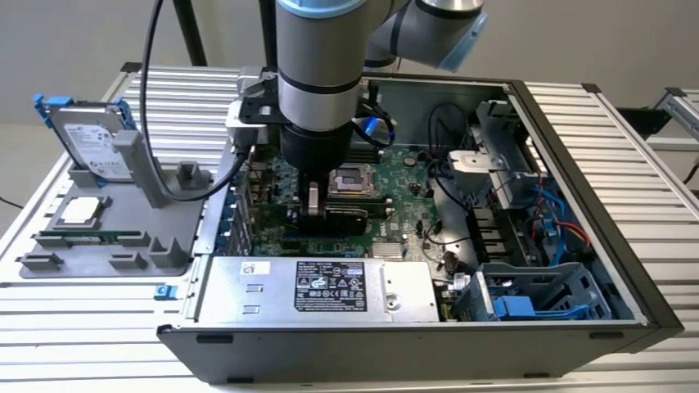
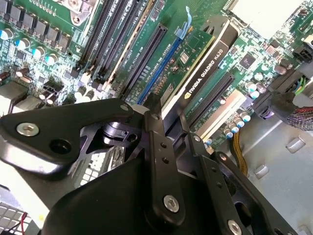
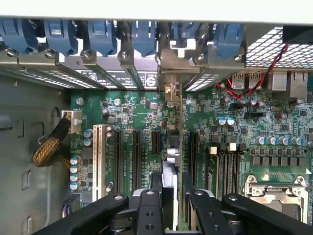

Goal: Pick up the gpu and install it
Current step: 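Insert the gpu into the slot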

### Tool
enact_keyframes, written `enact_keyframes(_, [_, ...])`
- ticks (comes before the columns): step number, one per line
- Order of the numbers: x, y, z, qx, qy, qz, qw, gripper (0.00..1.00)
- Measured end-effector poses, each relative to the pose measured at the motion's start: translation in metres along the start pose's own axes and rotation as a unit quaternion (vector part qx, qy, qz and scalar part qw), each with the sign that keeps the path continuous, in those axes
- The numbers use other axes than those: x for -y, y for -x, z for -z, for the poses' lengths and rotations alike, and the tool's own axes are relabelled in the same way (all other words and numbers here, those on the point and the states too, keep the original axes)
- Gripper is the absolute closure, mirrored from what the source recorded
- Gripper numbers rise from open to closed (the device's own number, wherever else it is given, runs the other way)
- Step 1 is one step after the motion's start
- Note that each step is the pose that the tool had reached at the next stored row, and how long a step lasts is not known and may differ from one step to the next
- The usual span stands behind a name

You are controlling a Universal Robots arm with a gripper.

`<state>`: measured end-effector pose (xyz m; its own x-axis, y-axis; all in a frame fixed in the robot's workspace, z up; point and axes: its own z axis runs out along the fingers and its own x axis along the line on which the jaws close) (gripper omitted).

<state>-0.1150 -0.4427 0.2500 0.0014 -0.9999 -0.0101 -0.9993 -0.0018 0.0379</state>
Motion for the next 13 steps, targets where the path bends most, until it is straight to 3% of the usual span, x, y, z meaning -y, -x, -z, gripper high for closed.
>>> enact_keyframes(13, [-0.0013,0.0046,-0.0006,0.0001,-0.0001,0.0,1.0,1.0])
